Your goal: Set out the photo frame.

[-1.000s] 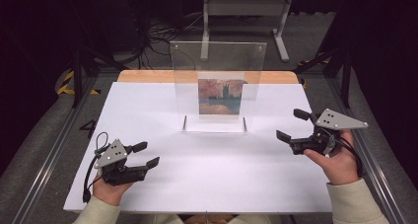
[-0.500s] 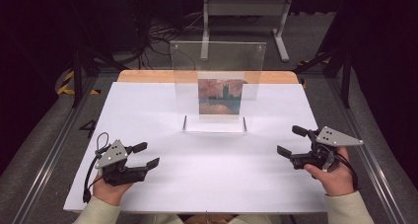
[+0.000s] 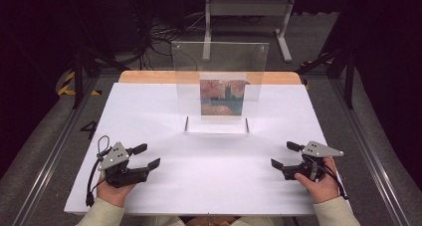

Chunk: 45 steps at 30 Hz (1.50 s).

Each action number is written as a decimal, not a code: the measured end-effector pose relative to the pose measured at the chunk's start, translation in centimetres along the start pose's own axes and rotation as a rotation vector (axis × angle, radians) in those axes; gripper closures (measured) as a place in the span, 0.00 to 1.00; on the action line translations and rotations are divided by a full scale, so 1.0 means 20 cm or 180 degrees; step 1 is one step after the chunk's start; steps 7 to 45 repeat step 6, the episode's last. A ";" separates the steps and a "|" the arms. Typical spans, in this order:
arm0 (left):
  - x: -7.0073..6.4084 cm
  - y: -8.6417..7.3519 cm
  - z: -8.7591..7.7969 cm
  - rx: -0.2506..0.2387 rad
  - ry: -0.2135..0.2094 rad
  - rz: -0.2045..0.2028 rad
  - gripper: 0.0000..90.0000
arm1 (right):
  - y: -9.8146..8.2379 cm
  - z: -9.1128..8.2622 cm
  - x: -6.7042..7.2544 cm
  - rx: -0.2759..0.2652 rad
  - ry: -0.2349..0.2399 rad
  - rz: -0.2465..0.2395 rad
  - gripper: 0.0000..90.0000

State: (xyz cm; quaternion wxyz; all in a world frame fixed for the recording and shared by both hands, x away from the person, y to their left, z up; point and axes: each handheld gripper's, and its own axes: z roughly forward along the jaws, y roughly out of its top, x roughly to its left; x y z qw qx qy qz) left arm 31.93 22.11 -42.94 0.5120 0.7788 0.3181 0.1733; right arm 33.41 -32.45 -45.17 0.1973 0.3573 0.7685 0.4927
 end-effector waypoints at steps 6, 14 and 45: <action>0.00 0.00 0.00 0.0005 -0.0002 -0.0031 0.32 | 0.00 0.01 0.01 0.0056 -0.0007 -0.0033 0.09; 0.00 0.00 0.00 0.0005 -0.0002 -0.0031 0.32 | 0.00 0.01 0.01 0.0056 -0.0007 -0.0033 0.09; 0.00 0.00 0.00 0.0005 -0.0002 -0.0031 0.32 | 0.00 0.01 0.01 0.0056 -0.0007 -0.0033 0.09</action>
